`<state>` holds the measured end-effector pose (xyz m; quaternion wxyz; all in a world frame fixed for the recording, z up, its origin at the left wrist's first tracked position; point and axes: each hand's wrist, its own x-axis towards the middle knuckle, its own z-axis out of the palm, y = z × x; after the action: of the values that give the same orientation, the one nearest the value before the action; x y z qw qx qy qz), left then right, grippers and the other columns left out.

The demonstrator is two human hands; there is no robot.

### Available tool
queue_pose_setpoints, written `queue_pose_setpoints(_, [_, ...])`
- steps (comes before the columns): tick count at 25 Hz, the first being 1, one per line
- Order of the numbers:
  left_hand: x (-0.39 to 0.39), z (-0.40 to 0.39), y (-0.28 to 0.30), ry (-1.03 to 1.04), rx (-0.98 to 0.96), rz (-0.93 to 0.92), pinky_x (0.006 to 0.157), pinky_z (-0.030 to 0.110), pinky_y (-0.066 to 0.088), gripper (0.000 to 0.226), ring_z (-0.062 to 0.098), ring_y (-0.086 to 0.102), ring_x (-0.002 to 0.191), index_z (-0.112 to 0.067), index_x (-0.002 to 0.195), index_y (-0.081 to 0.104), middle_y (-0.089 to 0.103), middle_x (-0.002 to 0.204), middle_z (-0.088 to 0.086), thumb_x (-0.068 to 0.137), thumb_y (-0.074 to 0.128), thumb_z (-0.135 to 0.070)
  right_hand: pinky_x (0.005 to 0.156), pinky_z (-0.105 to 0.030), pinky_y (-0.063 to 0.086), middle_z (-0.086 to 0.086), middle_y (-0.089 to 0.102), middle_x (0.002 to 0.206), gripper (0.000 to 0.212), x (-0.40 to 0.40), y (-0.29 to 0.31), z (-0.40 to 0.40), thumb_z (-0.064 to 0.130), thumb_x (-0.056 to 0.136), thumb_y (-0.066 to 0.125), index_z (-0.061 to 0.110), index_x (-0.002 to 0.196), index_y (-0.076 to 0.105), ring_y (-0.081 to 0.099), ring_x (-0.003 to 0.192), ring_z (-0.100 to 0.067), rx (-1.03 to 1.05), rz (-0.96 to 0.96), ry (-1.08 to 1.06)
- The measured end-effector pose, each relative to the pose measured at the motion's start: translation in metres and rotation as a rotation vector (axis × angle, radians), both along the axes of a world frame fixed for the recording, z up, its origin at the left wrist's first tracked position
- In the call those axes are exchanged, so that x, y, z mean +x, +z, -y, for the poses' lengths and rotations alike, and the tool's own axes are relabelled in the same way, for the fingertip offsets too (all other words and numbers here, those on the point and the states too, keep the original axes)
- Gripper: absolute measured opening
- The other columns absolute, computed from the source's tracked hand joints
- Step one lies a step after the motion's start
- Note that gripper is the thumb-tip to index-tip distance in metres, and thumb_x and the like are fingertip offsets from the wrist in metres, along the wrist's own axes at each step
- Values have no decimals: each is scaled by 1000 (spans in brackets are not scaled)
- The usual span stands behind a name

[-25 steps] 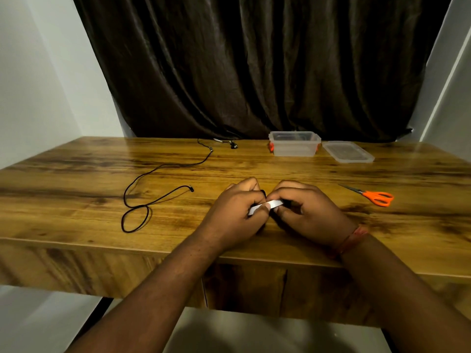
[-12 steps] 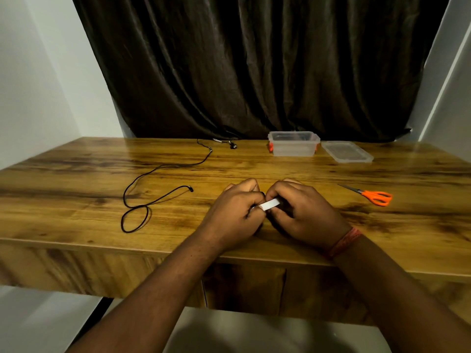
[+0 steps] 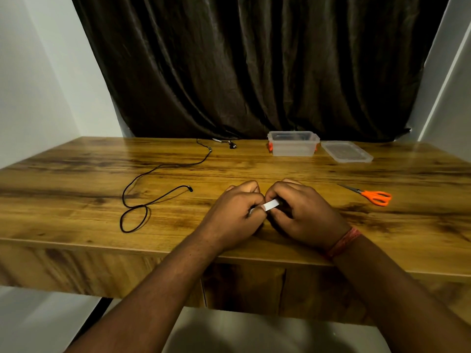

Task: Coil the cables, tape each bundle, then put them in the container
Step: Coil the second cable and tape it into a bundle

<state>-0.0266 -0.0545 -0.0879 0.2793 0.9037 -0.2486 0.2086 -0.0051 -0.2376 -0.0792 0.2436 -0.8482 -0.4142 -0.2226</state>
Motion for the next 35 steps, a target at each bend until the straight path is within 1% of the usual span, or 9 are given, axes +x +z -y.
queue_pose_setpoints(2, [1,0,1,-12,1,2,65,32,33,23,21,50,75,-15,68,57,49,80,-2,84,45,-24,67,-10,33,8,54,85,12,1,1,1,14,84,65,19,94,59,44,78,-4,21,-9,0])
queue_pose_setpoints(6, [0,0,2,-42,-39,-10,68,36,41,27,21,51,77,-15,71,60,50,82,-1,83,41,-30,67,-9,32,8,55,84,13,1,2,2,14,83,65,19,94,59,45,77,-3,44,-18,-2])
queue_pose_setpoints(10, [0,0,-1,-9,-17,-6,65,31,34,27,17,49,74,-23,64,51,47,78,-5,90,48,-30,67,-12,34,7,54,84,8,-1,0,0,15,85,60,17,92,57,44,77,-5,3,17,15])
queue_pose_setpoints(12, [0,1,-1,-6,-11,-17,64,33,36,25,18,49,76,-32,61,45,47,78,-6,86,44,-36,67,-14,35,6,54,84,8,-1,0,-1,14,86,61,16,92,58,44,78,-6,-9,29,16])
queue_pose_setpoints(14, [1,0,-1,-20,-6,-20,65,33,38,21,20,50,77,-32,62,44,48,79,-5,82,40,-38,67,-15,35,6,54,83,9,-1,1,-1,12,85,63,16,91,58,44,78,-6,-11,32,14])
queue_pose_setpoints(22, [0,-1,1,-39,14,8,65,18,26,23,16,48,73,-24,64,50,48,78,-3,79,37,-34,68,-11,33,7,52,82,10,-1,1,-1,10,83,65,15,90,58,41,76,-4,-14,48,9])
queue_pose_setpoints(27, [2,-2,0,-37,-3,-15,65,27,29,19,18,49,74,-26,64,50,47,78,-5,81,41,-29,68,-12,34,7,53,82,12,-2,1,-1,11,84,66,16,90,58,41,76,-4,-21,44,8])
queue_pose_setpoints(31, [2,-1,-1,-23,1,-28,65,28,29,19,18,49,75,-22,64,54,47,79,-5,81,45,-23,67,-10,33,8,52,81,11,-2,2,-1,11,84,66,17,90,58,40,75,-3,-25,31,5])
queue_pose_setpoints(35, [2,-2,1,-49,-26,-49,66,36,38,20,21,50,80,-35,65,50,47,83,-9,82,45,-25,67,-9,33,8,53,82,11,-1,3,1,11,83,66,17,89,59,42,75,-2,25,21,4])
